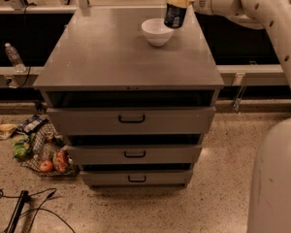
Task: Pick pepsi can from white bowl and place on counter
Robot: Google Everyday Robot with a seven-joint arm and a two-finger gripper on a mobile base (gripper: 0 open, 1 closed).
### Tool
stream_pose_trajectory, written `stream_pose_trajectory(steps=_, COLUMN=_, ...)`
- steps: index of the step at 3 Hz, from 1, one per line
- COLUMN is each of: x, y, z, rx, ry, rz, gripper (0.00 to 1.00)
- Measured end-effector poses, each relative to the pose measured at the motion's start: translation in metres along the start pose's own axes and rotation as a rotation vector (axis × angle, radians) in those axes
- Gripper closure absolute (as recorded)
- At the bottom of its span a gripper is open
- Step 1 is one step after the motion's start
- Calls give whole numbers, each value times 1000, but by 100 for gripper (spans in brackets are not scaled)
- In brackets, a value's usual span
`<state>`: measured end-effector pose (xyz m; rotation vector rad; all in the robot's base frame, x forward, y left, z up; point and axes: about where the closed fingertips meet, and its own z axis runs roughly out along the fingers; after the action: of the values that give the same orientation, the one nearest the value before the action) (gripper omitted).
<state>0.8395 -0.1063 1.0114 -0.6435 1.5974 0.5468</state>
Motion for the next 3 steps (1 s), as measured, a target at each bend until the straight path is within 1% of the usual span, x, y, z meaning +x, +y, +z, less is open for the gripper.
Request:
stream_pose_trajectory(steps=1, x=10, y=8, z=-48, rx=15, ry=57, rz=38, gripper=100)
stream_pose_trajectory(steps=2, x=33, y=30, z=-53, rx=-14, ry=74, rz=70, gripper=100)
stream_pose_trajectory(steps=3, x=66, y=52, z=-55, rx=-61, ry=80, rz=80, gripper=75)
